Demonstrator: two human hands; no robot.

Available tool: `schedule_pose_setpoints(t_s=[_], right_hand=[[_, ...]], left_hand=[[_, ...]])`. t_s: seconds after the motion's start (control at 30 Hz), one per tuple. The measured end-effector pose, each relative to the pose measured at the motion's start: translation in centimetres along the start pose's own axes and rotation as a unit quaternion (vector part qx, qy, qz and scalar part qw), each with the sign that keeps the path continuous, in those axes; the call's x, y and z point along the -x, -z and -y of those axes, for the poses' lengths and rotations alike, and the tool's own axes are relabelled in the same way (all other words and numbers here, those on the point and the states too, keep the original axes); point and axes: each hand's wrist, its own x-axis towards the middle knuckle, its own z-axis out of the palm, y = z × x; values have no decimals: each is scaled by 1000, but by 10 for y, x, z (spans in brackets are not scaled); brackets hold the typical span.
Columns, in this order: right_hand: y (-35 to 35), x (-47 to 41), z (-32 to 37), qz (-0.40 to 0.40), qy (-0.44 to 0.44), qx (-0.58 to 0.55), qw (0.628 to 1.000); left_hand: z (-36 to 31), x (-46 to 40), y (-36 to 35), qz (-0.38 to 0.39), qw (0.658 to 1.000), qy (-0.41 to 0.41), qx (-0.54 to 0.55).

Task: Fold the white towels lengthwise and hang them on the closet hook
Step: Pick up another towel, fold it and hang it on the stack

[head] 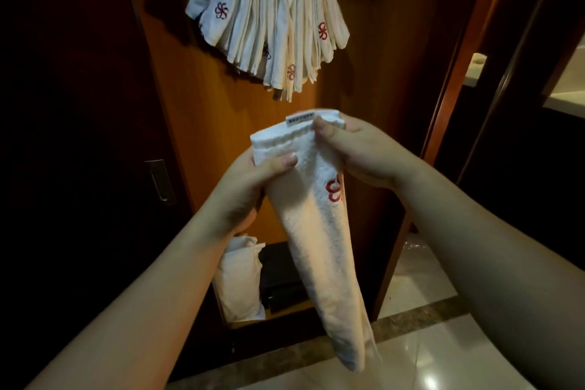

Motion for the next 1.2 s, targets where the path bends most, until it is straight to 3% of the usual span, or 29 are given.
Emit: schedule_pose_setpoints(t_s=[0.1,0.2,0.33,0.4,0.53,0.63,0.8,1.03,1.2], right_hand=[[5,-11,20,10,17,-50,999],[13,-25,25,-2,24,-103,994],[17,-42,1,17,-34,-265,963],[9,-45,-31,12,-76,-292,953],[-27,-37,-102,-3,-153,-272,950],[-52,-26,-123,14,-137,-292,946],[-87,-15,-129,-87,-47,-254,962],[-96,-21,-98,-61,2,-3,998],[-80,-26,-79,-68,15,-43,997]], left_hand=[[-8,-2,-8,29,998,28,46],[-22,-10,-14,-24,999,22,3],[-48,-23,-20,-82,996,40,2],[-61,-28,-22,-103,991,80,8],[-85,-37,-16,-183,978,94,38],[-102,-42,-1,-233,969,79,23],[-122,-44,21,-268,961,65,14],[-135,-39,38,-276,960,40,-16],[-150,-40,49,-285,958,17,-27]])
